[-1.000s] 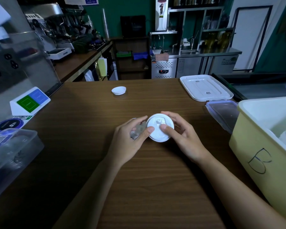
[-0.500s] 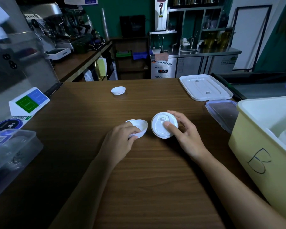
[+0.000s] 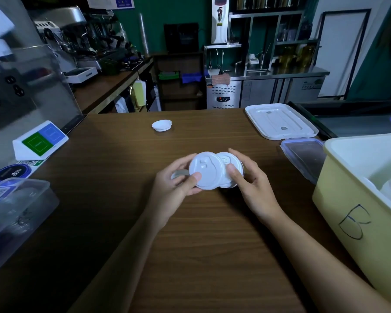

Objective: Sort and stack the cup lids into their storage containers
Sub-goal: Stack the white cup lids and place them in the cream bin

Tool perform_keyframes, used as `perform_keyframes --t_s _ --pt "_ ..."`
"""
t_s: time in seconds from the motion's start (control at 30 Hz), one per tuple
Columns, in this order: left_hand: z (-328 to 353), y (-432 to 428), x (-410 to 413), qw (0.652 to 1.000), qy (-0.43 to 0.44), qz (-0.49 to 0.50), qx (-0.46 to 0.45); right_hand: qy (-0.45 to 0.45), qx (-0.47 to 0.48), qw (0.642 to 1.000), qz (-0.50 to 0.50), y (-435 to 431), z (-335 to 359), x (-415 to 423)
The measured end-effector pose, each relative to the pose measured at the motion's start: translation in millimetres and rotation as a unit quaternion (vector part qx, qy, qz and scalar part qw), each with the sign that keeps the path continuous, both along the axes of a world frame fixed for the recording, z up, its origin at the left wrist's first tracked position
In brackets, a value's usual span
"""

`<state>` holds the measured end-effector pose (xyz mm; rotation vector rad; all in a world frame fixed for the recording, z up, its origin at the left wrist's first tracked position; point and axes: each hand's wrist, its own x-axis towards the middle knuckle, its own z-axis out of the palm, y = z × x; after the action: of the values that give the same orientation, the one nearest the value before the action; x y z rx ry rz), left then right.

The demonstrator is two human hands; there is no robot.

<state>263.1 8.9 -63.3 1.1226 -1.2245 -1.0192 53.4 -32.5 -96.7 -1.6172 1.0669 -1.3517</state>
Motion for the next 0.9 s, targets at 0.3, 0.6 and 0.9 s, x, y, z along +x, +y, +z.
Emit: perform_keyframes --t_s 0.3,0.6,0.9 --pt "-17.9 -5.7 -11.4 0.991 -0.112 0.033 -0.058 0.025 0.009 0.998 0.059 8.4 6.0 4.9" --pt "-18.0 -4.1 -11.2 0.980 -0.165 0.042 -0.102 -0.014 -0.009 0.997 0.071 3.6 4.3 6.4" --pt "-20.2 -4.9 -15.3 0.996 -0.075 0.022 -0.052 0.000 -0.009 0.997 0.075 2.2 1.8 5.4"
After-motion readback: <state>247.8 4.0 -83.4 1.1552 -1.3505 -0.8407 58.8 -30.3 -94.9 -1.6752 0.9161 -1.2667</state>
